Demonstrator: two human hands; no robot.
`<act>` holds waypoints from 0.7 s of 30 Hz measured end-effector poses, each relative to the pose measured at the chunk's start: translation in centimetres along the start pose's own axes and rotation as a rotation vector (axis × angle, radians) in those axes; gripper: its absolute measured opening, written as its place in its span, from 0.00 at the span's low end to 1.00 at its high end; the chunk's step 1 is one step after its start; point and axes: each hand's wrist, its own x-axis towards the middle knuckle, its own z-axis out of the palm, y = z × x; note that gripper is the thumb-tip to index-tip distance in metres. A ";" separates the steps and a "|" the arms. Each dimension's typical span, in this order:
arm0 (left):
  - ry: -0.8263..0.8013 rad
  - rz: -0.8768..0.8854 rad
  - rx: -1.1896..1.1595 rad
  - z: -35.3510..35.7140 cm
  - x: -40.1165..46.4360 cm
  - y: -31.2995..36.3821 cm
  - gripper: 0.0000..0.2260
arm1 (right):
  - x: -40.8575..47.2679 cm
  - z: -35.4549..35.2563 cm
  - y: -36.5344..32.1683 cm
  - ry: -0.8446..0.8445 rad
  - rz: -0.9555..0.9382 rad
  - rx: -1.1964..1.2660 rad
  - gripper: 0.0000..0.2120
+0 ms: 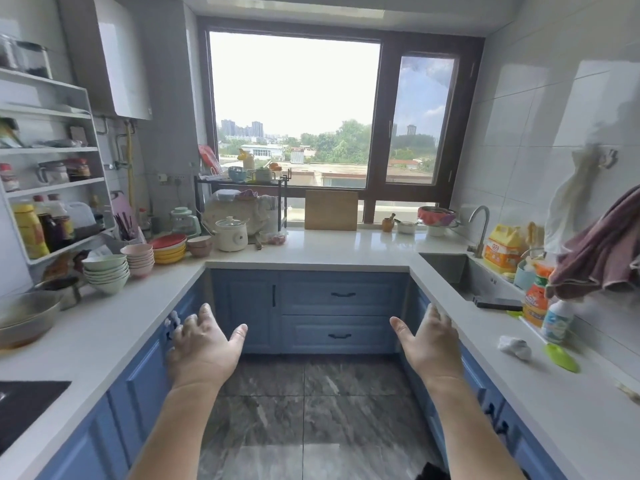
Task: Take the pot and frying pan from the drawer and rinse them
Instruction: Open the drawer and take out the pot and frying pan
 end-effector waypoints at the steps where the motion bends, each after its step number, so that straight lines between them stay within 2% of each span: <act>1: 0.000 0.005 0.003 0.8 1.4 0.2 0.37 | 1.1 0.9 -0.2 -0.002 0.007 -0.003 0.42; 11: -0.018 0.045 -0.004 7.0 18.6 4.6 0.36 | 15.7 10.1 -5.6 0.035 0.068 0.050 0.40; 21: -0.052 0.048 -0.029 15.2 31.6 8.1 0.36 | 28.0 19.4 -6.4 0.046 0.116 0.061 0.39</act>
